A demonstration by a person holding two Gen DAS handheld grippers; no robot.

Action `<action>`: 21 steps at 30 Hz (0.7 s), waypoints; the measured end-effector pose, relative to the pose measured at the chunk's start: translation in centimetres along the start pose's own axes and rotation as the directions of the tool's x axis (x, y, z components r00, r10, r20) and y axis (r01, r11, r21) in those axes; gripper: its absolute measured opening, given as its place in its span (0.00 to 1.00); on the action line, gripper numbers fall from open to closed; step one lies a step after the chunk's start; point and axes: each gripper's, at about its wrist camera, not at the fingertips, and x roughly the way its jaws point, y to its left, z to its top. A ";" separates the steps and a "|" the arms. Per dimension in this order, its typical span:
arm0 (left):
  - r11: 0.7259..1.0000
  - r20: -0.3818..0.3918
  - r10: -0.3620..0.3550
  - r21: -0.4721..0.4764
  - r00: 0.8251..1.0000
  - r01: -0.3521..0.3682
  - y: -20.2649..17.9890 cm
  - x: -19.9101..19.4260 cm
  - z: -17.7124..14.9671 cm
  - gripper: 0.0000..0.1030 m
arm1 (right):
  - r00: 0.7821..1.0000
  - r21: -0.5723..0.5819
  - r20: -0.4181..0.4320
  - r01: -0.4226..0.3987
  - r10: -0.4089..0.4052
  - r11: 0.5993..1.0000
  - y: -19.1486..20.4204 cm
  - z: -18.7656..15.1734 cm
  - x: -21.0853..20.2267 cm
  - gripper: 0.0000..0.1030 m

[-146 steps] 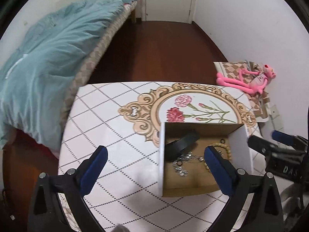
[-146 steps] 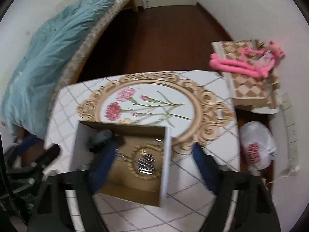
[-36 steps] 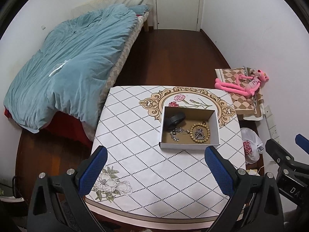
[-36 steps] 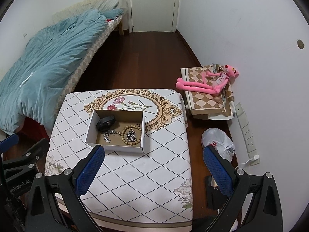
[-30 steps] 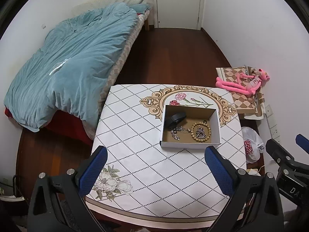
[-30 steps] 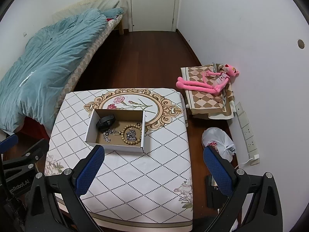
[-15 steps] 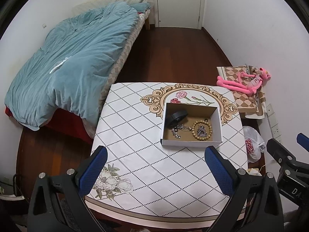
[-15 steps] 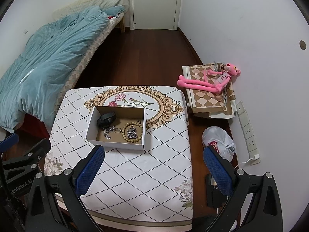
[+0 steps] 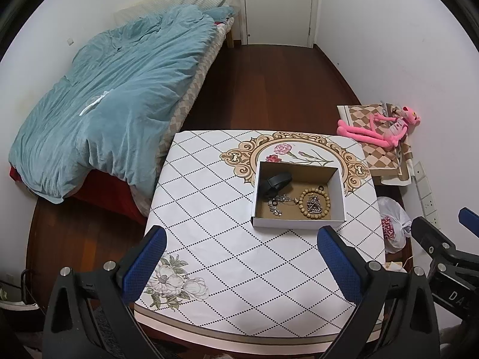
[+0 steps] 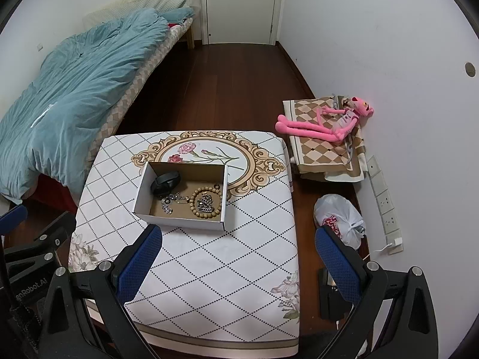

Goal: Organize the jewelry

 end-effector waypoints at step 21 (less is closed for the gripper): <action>1.000 0.015 0.008 0.001 1.000 -0.008 0.1 -0.5 0.2 0.99 | 1.000 0.003 0.001 -0.001 0.001 1.000 0.1 0.1 0.0 1.00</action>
